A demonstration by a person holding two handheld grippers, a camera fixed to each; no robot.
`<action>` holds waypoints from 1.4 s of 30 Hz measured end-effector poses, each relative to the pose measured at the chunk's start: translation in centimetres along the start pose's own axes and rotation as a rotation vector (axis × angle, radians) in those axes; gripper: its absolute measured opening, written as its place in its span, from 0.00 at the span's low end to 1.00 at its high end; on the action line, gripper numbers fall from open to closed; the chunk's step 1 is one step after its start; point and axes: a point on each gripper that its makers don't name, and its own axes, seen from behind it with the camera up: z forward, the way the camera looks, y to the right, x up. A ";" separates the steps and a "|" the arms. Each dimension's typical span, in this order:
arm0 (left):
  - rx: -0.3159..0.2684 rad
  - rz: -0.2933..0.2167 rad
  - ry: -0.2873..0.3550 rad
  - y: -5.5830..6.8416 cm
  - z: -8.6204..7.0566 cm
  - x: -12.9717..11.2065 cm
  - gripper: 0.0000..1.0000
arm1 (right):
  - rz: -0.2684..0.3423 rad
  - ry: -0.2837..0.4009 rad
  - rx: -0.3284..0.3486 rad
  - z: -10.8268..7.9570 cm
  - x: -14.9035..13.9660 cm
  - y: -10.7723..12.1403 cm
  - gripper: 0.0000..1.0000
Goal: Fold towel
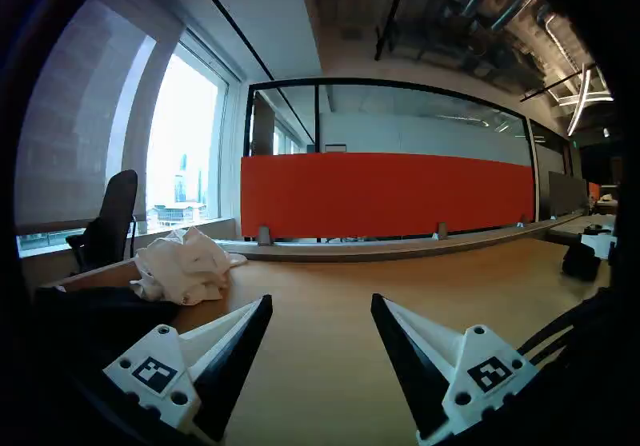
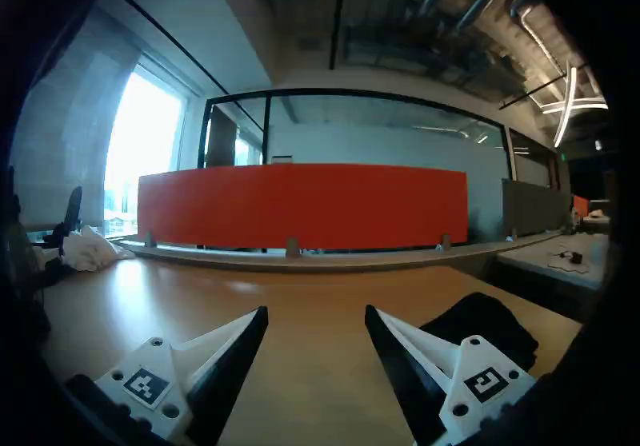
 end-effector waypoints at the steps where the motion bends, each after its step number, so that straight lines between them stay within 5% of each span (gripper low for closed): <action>1: 0.000 0.000 0.000 0.0 0.0 0.0 0.91 | 0.000 0.000 0.000 0.0 0.0 0.0 0.94; 42: 0.000 0.001 -0.003 -0.2 -0.3 0.9 0.91 | 0.000 0.000 0.000 0.1 0.0 0.0 0.94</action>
